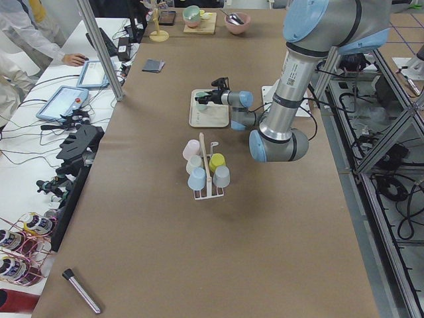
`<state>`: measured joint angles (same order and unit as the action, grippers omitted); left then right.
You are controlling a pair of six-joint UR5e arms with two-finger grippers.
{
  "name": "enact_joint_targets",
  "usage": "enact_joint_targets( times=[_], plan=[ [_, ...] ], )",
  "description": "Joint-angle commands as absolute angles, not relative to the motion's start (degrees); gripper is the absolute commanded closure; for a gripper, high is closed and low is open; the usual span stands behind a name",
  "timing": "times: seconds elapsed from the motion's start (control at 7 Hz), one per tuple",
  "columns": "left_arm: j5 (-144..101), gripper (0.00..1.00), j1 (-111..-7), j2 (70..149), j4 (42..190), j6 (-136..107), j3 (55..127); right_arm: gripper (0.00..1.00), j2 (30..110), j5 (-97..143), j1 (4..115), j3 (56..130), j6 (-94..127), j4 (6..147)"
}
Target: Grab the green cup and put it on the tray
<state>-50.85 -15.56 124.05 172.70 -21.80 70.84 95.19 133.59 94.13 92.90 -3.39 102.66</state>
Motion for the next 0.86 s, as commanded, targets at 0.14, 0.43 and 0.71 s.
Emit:
enact_joint_targets(
  times=[0.14, 0.43, 0.71],
  plan=[
    [-54.05, 0.11, -15.47, 123.93, 176.56, -27.13, 70.84, 0.00, 95.19, 133.59, 94.13, 92.90, -3.51, 102.66],
    [-54.49, 0.11, -15.38, 123.40, 178.15, -30.91, 70.84, 0.00, 95.19, 133.59, 94.22, 92.90, -3.52, 102.66],
    [-56.34, 0.11, -15.29, 122.87, 179.29, -34.69, 70.58, 0.00, 95.27, 133.51, 94.13, 92.81, -3.60, 102.66]
  ],
)
